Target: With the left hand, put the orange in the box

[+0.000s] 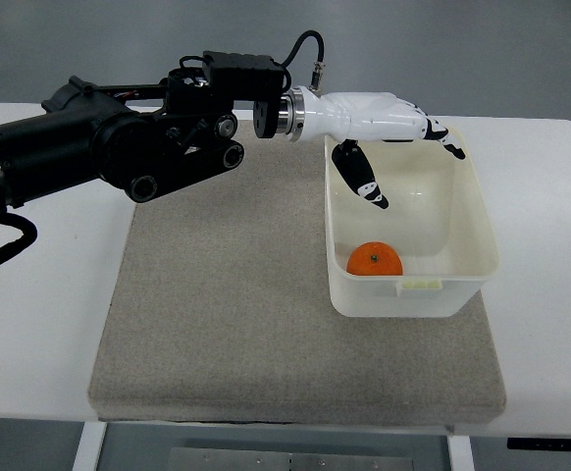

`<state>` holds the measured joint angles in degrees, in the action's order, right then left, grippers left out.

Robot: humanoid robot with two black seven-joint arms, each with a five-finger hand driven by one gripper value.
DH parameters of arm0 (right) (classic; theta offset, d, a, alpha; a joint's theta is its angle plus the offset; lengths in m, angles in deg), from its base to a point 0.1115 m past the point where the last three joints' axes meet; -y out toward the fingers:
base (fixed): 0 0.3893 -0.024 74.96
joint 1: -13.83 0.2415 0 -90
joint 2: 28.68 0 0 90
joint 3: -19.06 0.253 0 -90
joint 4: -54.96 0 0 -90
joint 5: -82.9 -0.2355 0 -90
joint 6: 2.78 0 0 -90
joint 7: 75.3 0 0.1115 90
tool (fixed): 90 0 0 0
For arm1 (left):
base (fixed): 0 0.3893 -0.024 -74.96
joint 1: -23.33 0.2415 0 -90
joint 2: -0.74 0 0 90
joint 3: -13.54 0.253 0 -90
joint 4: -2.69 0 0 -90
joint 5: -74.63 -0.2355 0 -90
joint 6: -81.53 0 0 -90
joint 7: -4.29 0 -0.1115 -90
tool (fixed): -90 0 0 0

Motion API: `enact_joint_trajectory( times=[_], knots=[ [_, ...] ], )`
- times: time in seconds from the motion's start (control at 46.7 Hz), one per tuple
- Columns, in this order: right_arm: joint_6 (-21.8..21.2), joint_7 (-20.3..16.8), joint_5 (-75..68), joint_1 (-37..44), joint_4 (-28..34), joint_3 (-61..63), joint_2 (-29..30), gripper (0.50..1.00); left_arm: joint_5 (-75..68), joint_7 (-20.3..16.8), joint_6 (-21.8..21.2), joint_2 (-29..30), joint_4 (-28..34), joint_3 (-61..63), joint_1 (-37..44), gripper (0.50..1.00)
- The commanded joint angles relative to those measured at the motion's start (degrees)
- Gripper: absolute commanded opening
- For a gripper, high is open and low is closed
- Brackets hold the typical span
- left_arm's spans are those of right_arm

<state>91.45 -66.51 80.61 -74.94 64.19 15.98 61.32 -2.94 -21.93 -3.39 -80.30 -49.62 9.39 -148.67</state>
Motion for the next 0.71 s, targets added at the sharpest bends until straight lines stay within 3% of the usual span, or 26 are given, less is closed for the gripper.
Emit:
enact_joint_trajectory(
  times=[0.0,0.3,0.557,0.685],
  knots=[
    [0.0,0.0,0.0,0.0,0.0,0.0,0.0,0.926,0.1,0.0,0.0,0.6,3.1,-1.3,-0.1,0.924],
    [0.0,0.0,0.0,0.0,0.0,0.0,0.0,0.926,0.7,0.3,-1.2,0.8,18.1,-2.6,0.4,0.919],
    [0.0,0.0,0.0,0.0,0.0,0.0,0.0,0.926,8.9,1.2,-2.2,0.1,36.2,-1.4,1.4,0.921],
    [0.0,0.0,0.0,0.0,0.0,0.0,0.0,0.926,13.7,5.7,-1.7,-0.2,41.5,-0.7,3.1,0.921]
  ],
)
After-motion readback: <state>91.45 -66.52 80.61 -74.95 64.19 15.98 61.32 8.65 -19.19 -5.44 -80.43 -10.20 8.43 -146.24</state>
